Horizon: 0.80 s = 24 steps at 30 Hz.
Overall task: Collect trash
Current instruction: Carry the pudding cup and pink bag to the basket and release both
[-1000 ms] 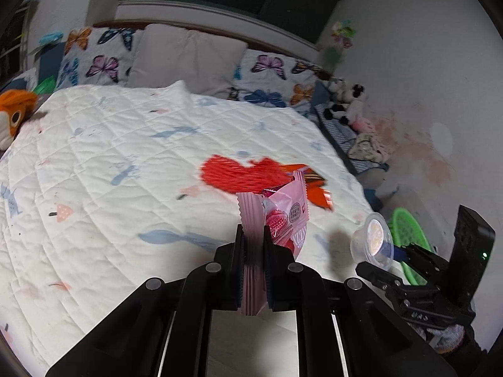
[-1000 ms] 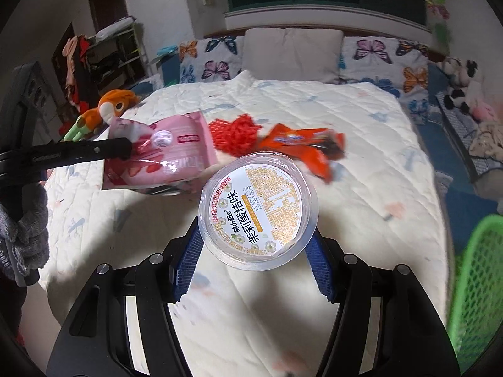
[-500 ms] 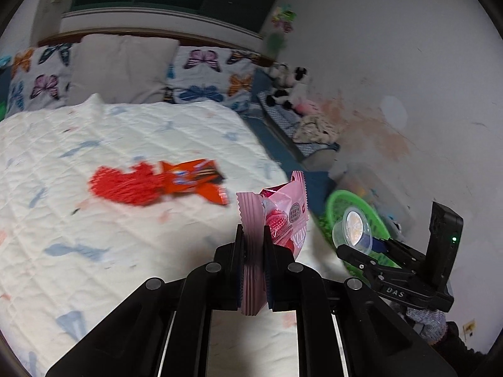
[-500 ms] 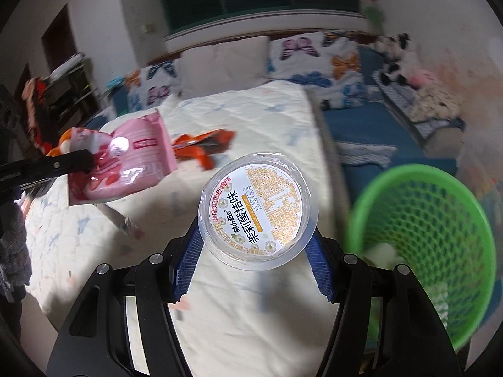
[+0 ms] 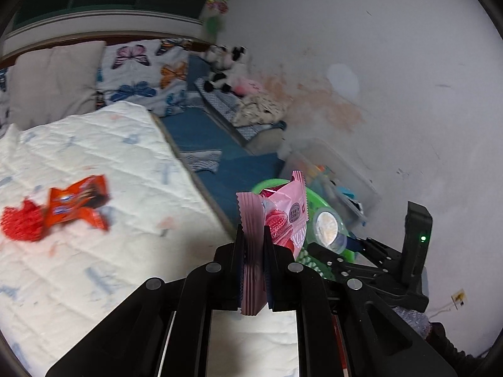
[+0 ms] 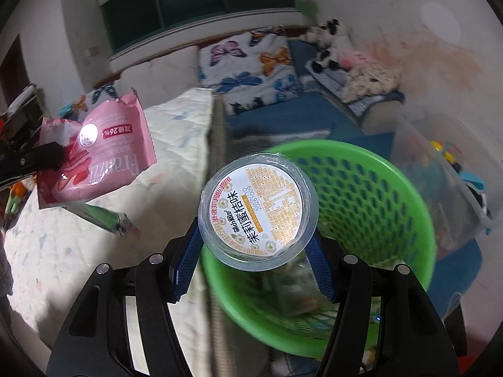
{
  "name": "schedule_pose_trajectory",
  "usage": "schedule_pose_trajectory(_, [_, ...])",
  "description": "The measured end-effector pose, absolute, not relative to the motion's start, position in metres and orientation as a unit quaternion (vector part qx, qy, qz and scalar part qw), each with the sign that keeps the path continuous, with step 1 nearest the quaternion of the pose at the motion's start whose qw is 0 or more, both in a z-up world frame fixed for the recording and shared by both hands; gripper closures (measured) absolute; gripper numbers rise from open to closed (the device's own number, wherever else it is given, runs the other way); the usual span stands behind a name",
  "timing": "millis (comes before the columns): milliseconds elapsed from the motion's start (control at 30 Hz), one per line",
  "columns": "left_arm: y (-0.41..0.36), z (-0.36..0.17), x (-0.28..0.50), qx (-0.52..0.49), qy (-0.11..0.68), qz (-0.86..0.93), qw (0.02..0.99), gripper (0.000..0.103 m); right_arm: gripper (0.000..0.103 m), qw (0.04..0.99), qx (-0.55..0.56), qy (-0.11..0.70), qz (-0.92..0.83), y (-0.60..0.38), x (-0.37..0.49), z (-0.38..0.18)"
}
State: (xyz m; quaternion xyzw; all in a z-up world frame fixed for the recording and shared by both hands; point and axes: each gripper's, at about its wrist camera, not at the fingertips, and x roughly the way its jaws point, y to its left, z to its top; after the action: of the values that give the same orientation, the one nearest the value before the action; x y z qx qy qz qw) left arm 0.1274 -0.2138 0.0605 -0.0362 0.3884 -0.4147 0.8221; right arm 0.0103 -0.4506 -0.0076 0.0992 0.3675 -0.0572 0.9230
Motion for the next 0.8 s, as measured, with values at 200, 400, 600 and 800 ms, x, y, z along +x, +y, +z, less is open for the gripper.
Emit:
schedule_pose_trajectory(200, [-0.256, 0.056, 0.127, -0.018, 0.396, -0.435, 0.809, 0.093, 0.039, 0.916, 0.115, 0.377, -0.079, -0.476, 0.000, -0.018])
schedule_pose_trajectory(400, [-0.287, 0.046, 0.126, 0.001, 0.406, -0.439, 0.801, 0.093, 0.032, 0.914, 0.125, 0.376, -0.089, -0.490, -0.009, -0.021])
schedule_pose_trajectory(600, [-0.309, 0.029, 0.124, 0.009, 0.426, -0.441, 0.790, 0.093, 0.024, 0.917, 0.131, 0.365, -0.096, -0.500, -0.024, -0.017])
schedule_pose_trajectory(800, [-0.329, 0.011, 0.119, 0.021, 0.444, -0.439, 0.781, 0.092, 0.019, 0.920, 0.135, 0.352, -0.104, -0.508, -0.037, -0.014])
